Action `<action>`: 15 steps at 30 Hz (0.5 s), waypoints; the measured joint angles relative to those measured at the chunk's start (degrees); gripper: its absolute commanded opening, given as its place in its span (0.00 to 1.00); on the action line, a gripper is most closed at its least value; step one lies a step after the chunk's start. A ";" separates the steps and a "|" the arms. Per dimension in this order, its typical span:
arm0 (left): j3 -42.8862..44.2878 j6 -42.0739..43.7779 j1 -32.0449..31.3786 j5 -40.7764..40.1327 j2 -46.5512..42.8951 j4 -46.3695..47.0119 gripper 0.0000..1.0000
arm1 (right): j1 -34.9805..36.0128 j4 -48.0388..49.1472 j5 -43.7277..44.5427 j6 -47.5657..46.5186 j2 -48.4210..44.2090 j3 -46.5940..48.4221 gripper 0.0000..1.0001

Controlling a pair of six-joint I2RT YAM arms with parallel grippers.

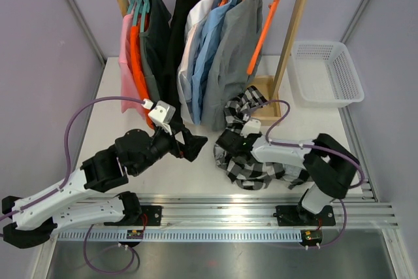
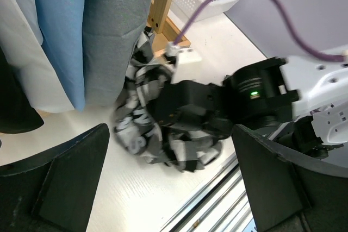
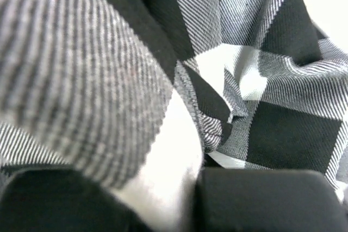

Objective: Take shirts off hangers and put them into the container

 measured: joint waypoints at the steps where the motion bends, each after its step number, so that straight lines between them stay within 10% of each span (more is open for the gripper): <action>1: 0.00 -0.02 0.00 0.02 0.13 0.00 0.99 | -0.13 -3.65 0.68 1.53 -2.08 -0.83 0.00; 15: 0.87 -0.17 -0.04 3.30 6.54 0.87 0.99 | -6.43 -48.89 27.28 26.18 -32.44 18.78 0.00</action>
